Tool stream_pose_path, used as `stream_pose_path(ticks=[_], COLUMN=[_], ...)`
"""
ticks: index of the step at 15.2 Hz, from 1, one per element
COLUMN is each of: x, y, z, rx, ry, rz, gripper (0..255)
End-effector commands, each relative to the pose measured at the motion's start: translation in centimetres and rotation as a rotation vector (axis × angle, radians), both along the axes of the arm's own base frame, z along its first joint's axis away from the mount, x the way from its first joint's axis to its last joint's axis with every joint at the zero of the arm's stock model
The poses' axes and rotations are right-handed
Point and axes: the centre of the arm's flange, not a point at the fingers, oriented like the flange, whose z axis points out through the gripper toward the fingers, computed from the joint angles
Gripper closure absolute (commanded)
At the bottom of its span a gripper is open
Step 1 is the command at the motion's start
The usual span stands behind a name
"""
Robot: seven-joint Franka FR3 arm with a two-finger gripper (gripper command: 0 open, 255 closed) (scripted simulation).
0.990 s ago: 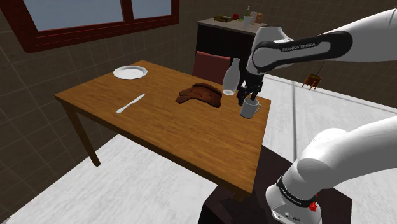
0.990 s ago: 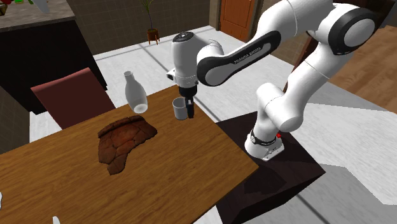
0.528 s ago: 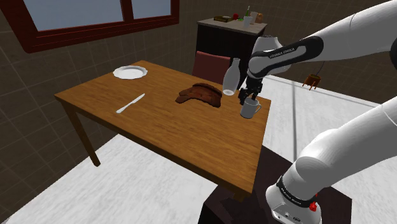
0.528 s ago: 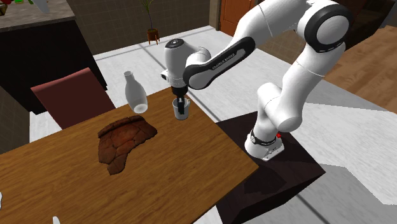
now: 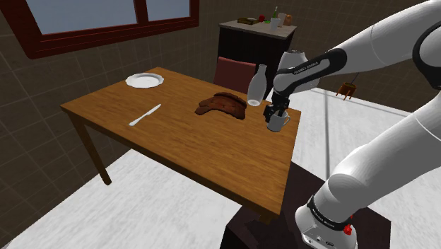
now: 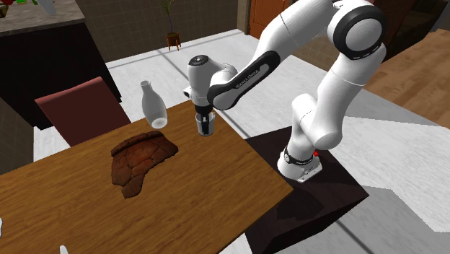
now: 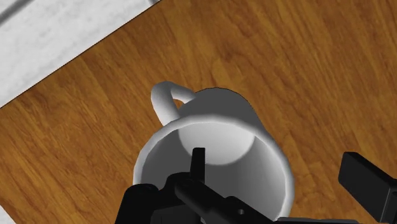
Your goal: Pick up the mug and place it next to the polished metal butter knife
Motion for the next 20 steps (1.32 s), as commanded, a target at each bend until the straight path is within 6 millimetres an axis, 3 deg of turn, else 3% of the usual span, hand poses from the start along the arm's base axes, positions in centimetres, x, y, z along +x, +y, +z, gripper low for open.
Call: stream_pose_path(ticks=[1, 7, 8, 17, 20], x=[0.0, 0.0, 0.0, 0.0, 0.0], y=[0.0, 0.0, 0.0, 0.0, 0.0], z=[-0.4, -0.4, -0.4, -0.4, 1.2], rx=[0.000, 0.000, 0.000, 0.000, 0.000], ry=[-0.001, 0.000, 0.000, -0.001, -0.001], rz=[0.000, 0.000, 0.000, 0.000, 0.000], gripper=[0, 0, 255, 255, 255])
